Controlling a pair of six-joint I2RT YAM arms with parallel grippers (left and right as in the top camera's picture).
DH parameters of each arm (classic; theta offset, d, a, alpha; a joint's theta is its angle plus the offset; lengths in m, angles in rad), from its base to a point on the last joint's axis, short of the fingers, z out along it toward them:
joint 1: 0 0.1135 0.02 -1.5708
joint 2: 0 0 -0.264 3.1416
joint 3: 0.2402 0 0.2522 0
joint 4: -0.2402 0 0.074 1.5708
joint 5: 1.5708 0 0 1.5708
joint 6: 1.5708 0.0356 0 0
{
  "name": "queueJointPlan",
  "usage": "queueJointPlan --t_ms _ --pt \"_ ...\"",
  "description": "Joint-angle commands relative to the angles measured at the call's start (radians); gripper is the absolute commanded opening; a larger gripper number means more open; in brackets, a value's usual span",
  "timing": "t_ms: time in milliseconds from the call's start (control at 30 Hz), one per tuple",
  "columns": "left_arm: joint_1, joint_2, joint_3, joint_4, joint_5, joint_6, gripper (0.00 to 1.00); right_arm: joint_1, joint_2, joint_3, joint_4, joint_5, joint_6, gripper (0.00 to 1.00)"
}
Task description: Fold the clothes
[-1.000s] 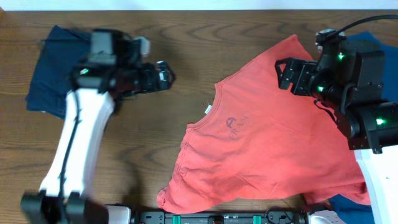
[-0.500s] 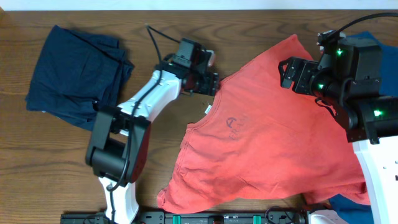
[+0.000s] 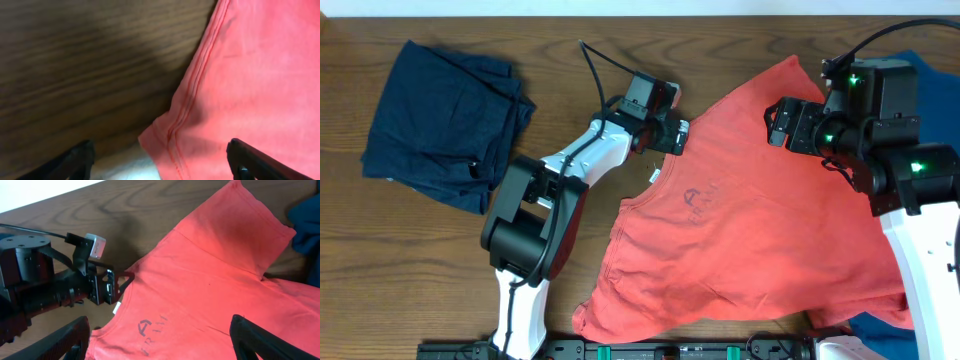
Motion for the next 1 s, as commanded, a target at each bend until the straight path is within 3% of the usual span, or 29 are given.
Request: queueJointPlan --t_ms 0,167,267,433,533,633,967 --pt "-0.03 0.034 0.006 0.019 -0.023 0.01 0.82 -0.008 0.0 0.006 -0.001 0.014 0.01 0.87" --pt "-0.056 0.061 0.006 0.018 -0.076 0.01 0.8 -0.008 0.0 0.006 -0.011 0.014 0.01 0.85" --pt "-0.06 0.061 0.006 0.019 -0.077 0.01 0.73 -0.008 0.0 0.006 -0.025 0.016 0.01 0.84" --pt "-0.059 0.061 0.006 0.017 -0.076 -0.012 0.46 -0.008 0.0 0.006 -0.031 0.031 0.01 0.83" --pt "-0.053 0.059 0.006 0.013 -0.077 -0.012 0.22 -0.008 0.0 0.006 -0.031 0.032 0.01 0.83" --pt "-0.018 0.038 0.01 -0.003 -0.088 -0.024 0.08 -0.008 0.0 0.006 -0.031 0.033 0.009 0.83" --pt "0.282 -0.183 0.01 -0.09 -0.118 -0.077 0.06 -0.008 0.0 0.006 -0.038 0.176 0.01 0.84"
